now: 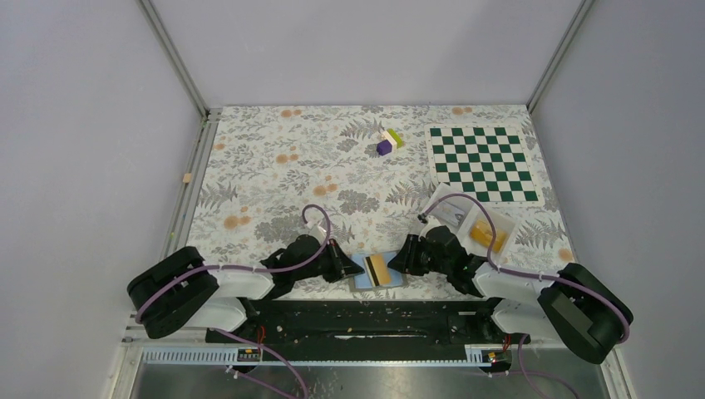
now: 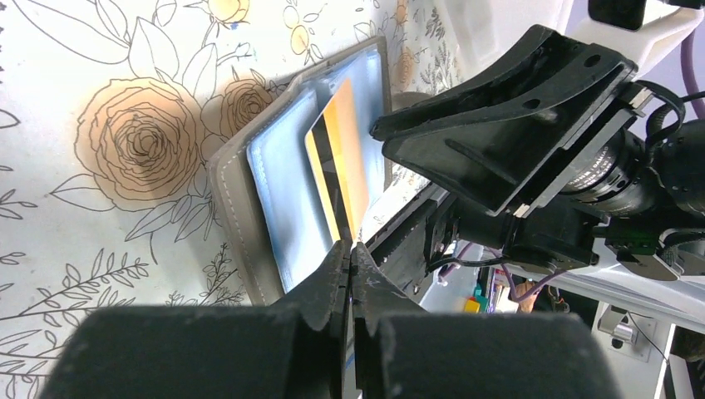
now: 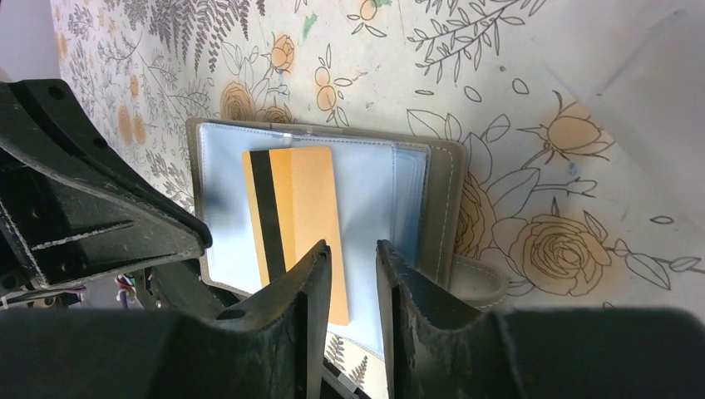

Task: Take the credit cards out of the card holder
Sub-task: Remove the credit card from the card holder.

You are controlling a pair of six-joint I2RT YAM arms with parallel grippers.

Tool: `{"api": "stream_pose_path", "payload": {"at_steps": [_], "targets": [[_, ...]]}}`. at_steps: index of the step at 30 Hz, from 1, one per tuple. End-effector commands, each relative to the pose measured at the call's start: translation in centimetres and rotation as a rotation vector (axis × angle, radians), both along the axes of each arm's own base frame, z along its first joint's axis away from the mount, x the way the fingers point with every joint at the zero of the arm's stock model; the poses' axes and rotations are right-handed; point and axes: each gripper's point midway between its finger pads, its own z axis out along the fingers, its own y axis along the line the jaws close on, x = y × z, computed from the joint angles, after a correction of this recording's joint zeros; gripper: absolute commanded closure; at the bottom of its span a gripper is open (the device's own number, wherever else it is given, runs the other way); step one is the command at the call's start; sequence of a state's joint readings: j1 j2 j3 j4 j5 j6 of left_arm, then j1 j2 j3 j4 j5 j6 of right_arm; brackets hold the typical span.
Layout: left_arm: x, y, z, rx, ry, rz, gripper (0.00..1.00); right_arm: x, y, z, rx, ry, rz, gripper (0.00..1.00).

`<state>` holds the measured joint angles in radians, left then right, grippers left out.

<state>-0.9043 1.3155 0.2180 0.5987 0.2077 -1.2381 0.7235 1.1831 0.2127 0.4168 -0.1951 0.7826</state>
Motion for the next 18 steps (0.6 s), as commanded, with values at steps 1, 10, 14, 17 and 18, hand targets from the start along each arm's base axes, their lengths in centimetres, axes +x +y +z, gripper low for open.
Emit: {"api": "stream_pose_path", "payload": {"at_steps": [1, 10, 14, 17, 18], "targets": [[0.8, -0.2, 1.0, -0.003, -0.042, 0.014, 1.0, -1.6, -2.6, -2.8, -0.127, 0.082, -0.018, 0.65], [1.5, -1.1, -0.2, 0.041, -0.026, 0.018, 0.76, -1.8, -2.3, -3.5, -0.129, 0.112, -0.012, 0.65], [1.6, -1.2, -0.5, 0.045, -0.022, 0.025, 0.67, -2.0, -2.3, -3.9, -0.127, 0.123, -0.01, 0.65], [1.8, -1.4, -0.7, 0.048, -0.024, 0.033, 0.63, -2.0, -2.3, -4.1, -0.127, 0.125, -0.012, 0.65], [1.9, -1.4, -0.8, 0.05, -0.023, 0.036, 0.62, -2.0, -2.4, -4.2, -0.128, 0.126, -0.013, 0.65]]}}
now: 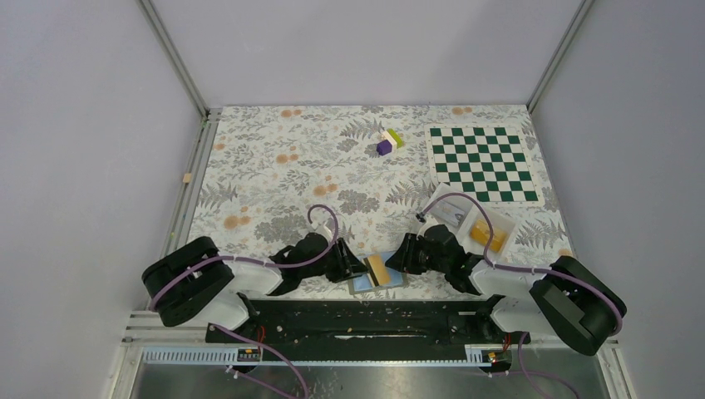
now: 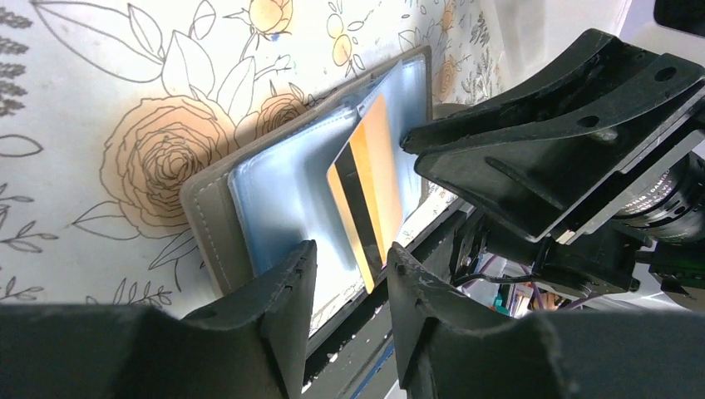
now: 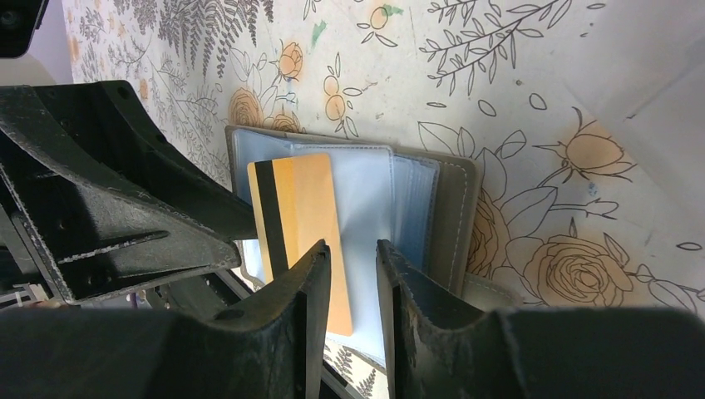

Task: Take the credit cards out of the card holder
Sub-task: Remove the credit card from the card holder.

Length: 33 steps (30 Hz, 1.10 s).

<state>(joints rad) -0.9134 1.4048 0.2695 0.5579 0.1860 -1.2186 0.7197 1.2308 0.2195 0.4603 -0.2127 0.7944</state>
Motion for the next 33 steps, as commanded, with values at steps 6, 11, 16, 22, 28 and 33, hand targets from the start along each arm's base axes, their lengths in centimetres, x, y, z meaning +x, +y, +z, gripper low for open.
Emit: {"api": "stream_pose_path", "payload": {"at_steps": [6, 11, 16, 22, 28, 33], "targets": [[1.8, -1.7, 1.2, -0.051, -0.051, 0.036, 0.62, -2.4, -2.9, -4.3, -0.144, 0.119, -0.013, 0.66], [1.7, -1.9, 0.6, -0.055, -0.039, 0.042, 0.64, -2.4, -3.0, -4.4, -0.146, 0.121, -0.016, 0.66], [1.7, -2.1, 0.5, -0.066, -0.041, 0.047, 0.68, -2.5, -3.1, -4.6, -0.146, 0.127, -0.017, 0.66], [1.6, -1.7, 0.5, -0.073, -0.04, 0.057, 0.89, -2.6, -3.1, -4.8, -0.15, 0.132, -0.02, 0.67], [1.4, -1.3, 0.7, -0.083, -0.041, 0.068, 1.0, -2.5, -3.1, -4.7, -0.148, 0.132, -0.025, 0.67], [1.2, -0.8, 0.9, -0.064, -0.045, 0.064, 1.0, -2.3, -3.2, -4.6, -0.144, 0.129, -0.03, 0.66]]}}
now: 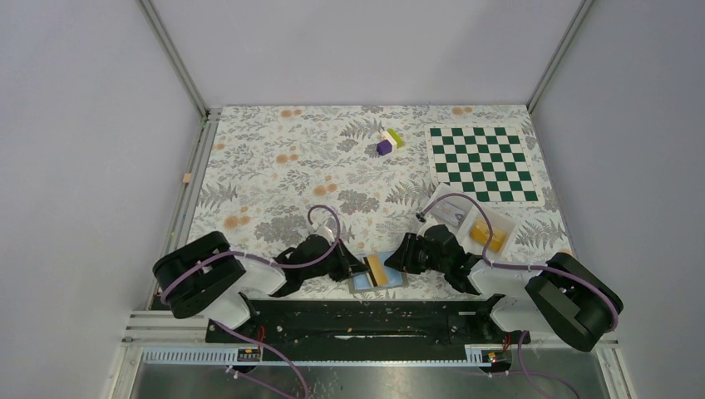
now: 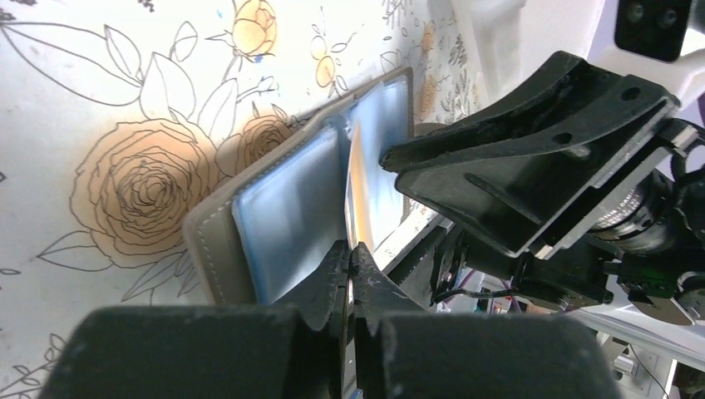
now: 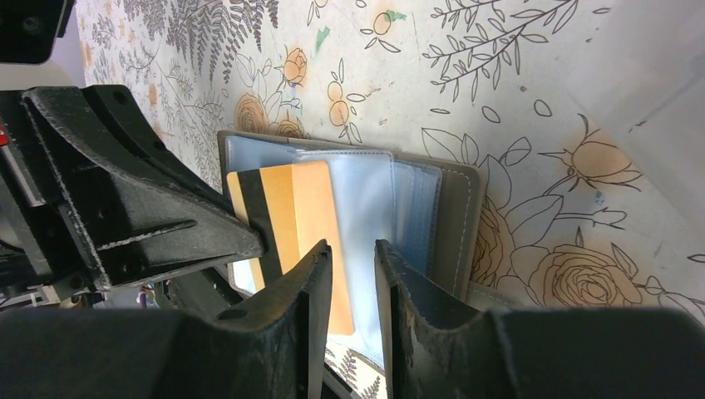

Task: Take the credit cards out of the card holder
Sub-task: Remove the credit card from the card holder.

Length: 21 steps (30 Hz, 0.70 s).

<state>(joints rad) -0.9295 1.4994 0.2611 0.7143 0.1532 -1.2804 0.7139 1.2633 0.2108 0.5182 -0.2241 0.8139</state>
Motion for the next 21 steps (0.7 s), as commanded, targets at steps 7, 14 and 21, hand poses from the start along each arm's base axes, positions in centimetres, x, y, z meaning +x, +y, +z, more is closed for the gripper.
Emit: {"api": "stream_pose_path", "payload": {"at_steps": [7, 14, 21], "targets": [[0.4, 1.6, 1.2, 0.012, -0.061, 0.038, 1.0, -2.2, -3.4, -4.1, -0.16, 0.117, -0.021, 0.65], [0.4, 3.4, 1.9, 0.096, -0.11, 0.039, 1.0, -2.0, -2.7, -2.4, -0.134, 0.081, 0.015, 0.62], [0.6, 4.0, 5.1, 0.131, -0.257, -0.027, 1.0, -1.6, 0.6, 5.4, 0.084, -0.092, 0.148, 0.52]]}}
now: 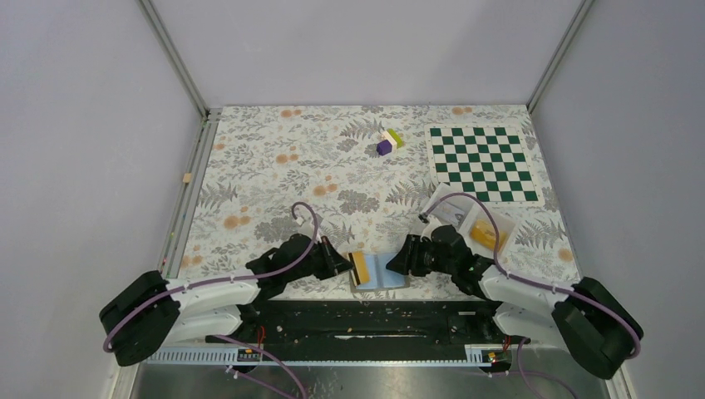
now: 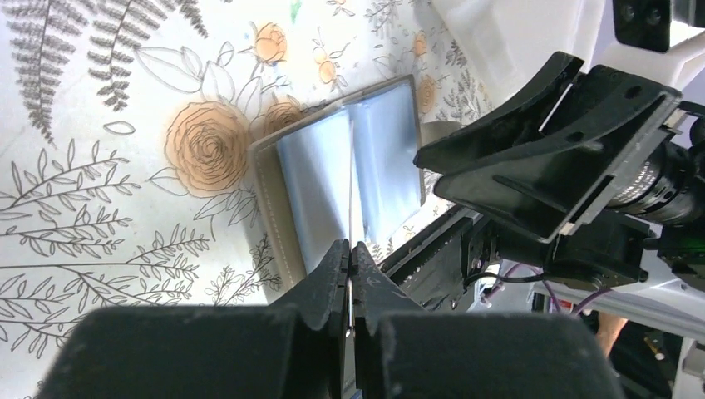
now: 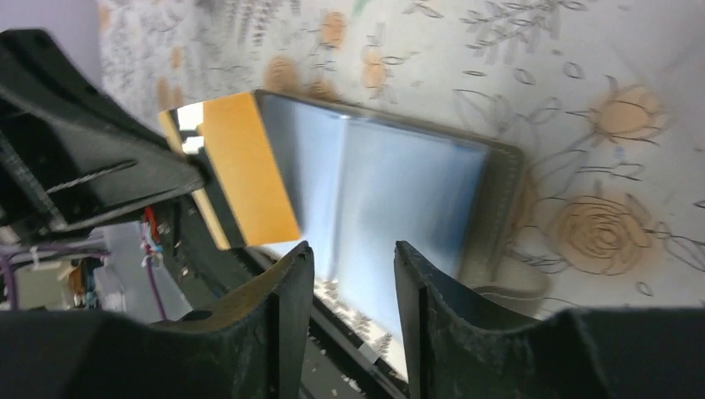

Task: Take the credit cards out of the card holder
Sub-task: Remove the credit card from the card holder, then place the credit card in the storage box.

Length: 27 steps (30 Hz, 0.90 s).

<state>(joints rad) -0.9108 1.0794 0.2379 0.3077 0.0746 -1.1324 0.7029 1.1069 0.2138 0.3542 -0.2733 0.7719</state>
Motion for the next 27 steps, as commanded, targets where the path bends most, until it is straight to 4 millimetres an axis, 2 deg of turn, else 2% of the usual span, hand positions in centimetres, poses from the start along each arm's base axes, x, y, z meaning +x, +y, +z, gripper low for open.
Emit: {"api": "stream_pose_path", "payload": {"at_steps": [1, 4, 9, 15, 21, 24, 25, 27], "targets": [[0.8, -0.3, 3.0, 0.022, -0.149, -0.071, 1.0, -0.2, 1.6, 5.3, 0.118, -0.121, 0.115, 0.49], [0.0, -1.4, 5.8, -0.063, -0.245, -0.18, 1.0, -1.0, 2.5, 8.5, 0.206, -0.232, 0.219, 0.4], [-1.6, -2.1, 9.8, -0.159, -0.419, -0.322, 1.0, -1.4, 2.6, 11.0, 0.249, -0.309, 0.267, 0.31], [-3.7, -2.8, 12.8, -0.235, -0.503, -0.47, 1.0, -2.7, 3.4, 12.8, 0.325, -0.315, 0.371, 0.34], [-4.2, -3.3, 14.3, -0.306, -0.523, -0.494, 1.0, -3.7, 4.2, 14.7, 0.437, -0.357, 0.44, 0.38], [-3.9, -3.4, 14.2, -0.296, -0.517, -0.49, 1.0, -4.3, 4.5, 15.9, 0.508, -0.363, 0.466, 0.5], [-3.8, -3.4, 14.2, -0.295, -0.516, -0.485, 1.0, -4.4, 4.5, 16.1, 0.517, -0.362, 0.474, 0.57], [-3.4, -3.4, 14.3, -0.289, -0.51, -0.46, 1.0, -4.5, 4.6, 16.2, 0.522, -0.36, 0.477, 0.82]]}}
